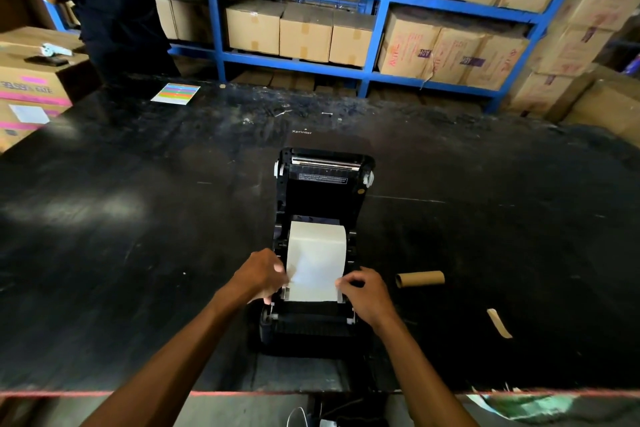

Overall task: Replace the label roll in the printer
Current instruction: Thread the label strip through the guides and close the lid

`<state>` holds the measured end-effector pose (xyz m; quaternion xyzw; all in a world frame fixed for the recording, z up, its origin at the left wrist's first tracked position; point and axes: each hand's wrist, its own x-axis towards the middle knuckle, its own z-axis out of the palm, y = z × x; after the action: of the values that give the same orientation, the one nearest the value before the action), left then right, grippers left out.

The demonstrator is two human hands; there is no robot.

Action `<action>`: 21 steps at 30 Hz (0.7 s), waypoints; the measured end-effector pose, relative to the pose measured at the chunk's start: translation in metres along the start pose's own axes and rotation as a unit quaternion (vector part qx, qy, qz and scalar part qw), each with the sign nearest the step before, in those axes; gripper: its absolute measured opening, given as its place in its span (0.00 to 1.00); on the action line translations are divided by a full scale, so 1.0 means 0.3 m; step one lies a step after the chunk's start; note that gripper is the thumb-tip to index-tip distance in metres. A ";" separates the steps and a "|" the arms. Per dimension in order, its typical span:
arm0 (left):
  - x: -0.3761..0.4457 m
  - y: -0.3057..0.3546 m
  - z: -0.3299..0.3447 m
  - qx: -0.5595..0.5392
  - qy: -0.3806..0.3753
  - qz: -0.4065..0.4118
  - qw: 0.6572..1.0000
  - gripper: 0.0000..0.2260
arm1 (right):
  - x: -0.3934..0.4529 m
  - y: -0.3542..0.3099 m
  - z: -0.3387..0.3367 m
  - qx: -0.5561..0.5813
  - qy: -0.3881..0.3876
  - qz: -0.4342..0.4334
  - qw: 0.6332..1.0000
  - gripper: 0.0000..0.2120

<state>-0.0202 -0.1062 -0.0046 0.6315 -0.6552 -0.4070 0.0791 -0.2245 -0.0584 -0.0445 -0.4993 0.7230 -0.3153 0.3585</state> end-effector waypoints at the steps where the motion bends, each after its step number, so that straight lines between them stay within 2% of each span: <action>1: 0.000 0.000 0.000 0.001 0.003 -0.004 1.000 0.08 | -0.007 -0.001 0.000 0.008 -0.002 -0.001 1.000 0.12; 4: 0.000 -0.003 0.005 -0.005 0.020 0.004 1.000 0.10 | -0.006 -0.008 -0.007 0.006 -0.020 0.009 1.000 0.16; 7: -0.003 -0.008 0.007 -0.011 0.026 0.013 1.000 0.10 | 0.003 -0.022 -0.023 0.006 -0.046 0.023 0.999 0.13; 12: -0.007 -0.003 -0.002 0.000 -0.002 0.005 1.000 0.09 | -0.012 -0.026 -0.035 0.046 -0.034 -0.009 0.998 0.11; 17: -0.012 0.005 -0.008 -0.026 -0.001 0.007 1.000 0.07 | 0.003 -0.012 -0.029 -0.009 -0.053 0.028 0.998 0.08; 21: -0.027 0.009 -0.005 -0.023 -0.003 0.003 1.000 0.08 | -0.002 -0.021 -0.030 0.016 -0.044 0.020 0.999 0.07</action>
<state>-0.0198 -0.1000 0.0014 0.6263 -0.6478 -0.4236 0.0933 -0.2288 -0.0589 -0.0343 -0.4923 0.7113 -0.2968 0.4044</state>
